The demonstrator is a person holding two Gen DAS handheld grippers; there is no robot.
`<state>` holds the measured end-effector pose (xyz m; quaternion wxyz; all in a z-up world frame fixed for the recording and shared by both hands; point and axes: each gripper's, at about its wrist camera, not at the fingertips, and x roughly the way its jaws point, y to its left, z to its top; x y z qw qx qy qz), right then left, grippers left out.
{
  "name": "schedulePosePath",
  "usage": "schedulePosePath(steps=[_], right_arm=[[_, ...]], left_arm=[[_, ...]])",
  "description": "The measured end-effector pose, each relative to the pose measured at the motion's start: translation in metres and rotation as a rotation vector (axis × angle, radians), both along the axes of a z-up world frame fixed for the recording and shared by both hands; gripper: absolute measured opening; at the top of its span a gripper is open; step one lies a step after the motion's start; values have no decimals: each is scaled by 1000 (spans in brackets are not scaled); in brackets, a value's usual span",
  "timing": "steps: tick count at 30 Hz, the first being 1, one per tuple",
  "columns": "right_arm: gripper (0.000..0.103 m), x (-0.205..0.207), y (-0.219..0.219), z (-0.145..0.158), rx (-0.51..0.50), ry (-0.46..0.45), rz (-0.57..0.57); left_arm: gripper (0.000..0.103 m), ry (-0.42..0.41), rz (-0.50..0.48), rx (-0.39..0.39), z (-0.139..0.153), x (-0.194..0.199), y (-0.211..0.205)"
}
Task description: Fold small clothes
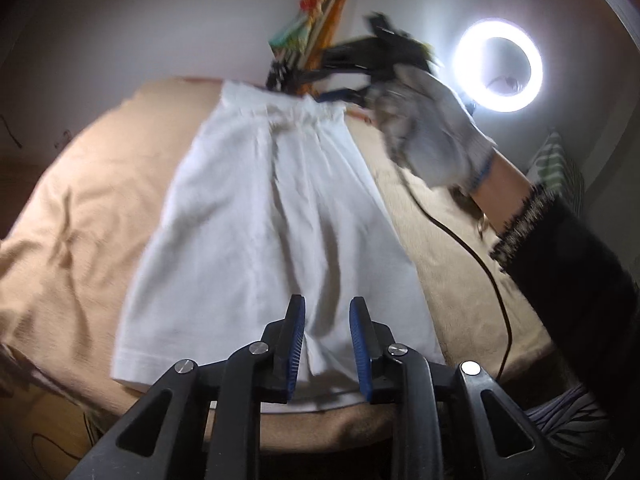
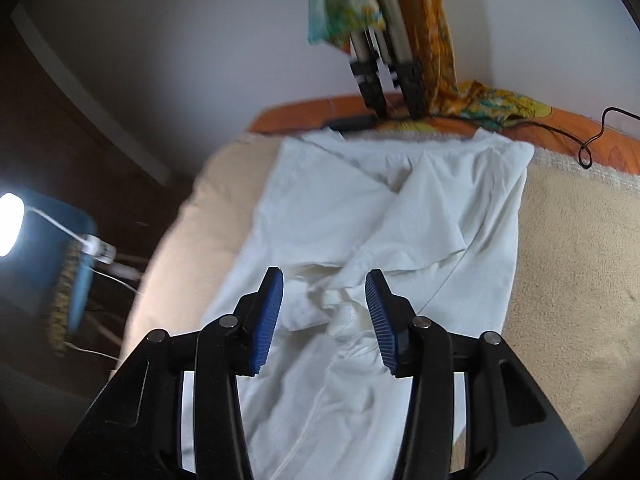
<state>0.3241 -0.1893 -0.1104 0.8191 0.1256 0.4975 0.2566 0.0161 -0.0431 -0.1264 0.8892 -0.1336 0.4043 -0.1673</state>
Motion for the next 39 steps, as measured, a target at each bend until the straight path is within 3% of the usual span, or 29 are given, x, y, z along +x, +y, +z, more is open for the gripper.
schedulePosePath(steps=[4, 8, 19, 24, 29, 36, 39], right_arm=[[45, -10, -47, 33, 49, -43, -101], [45, -35, -79, 51, 36, -39, -166], [45, -159, -84, 79, -55, -39, -92], [45, -220, -78, 62, -82, 31, -71], [45, -276, -73, 21, -102, 131, -68], [45, -310, -72, -29, -11, 261, -49], [45, -317, -69, -32, -4, 240, -41]], left_arm=[[23, -41, 45, 11, 9, -3, 20], [24, -12, 103, 18, 5, 1, 49], [34, 76, 166, 30, -2, 4, 109], [34, 134, 129, 27, -12, 3, 115], [35, 169, 102, 20, -19, 5, 118], [33, 212, 58, -31, -28, 7, 113], [30, 229, 35, -44, -32, 8, 110]])
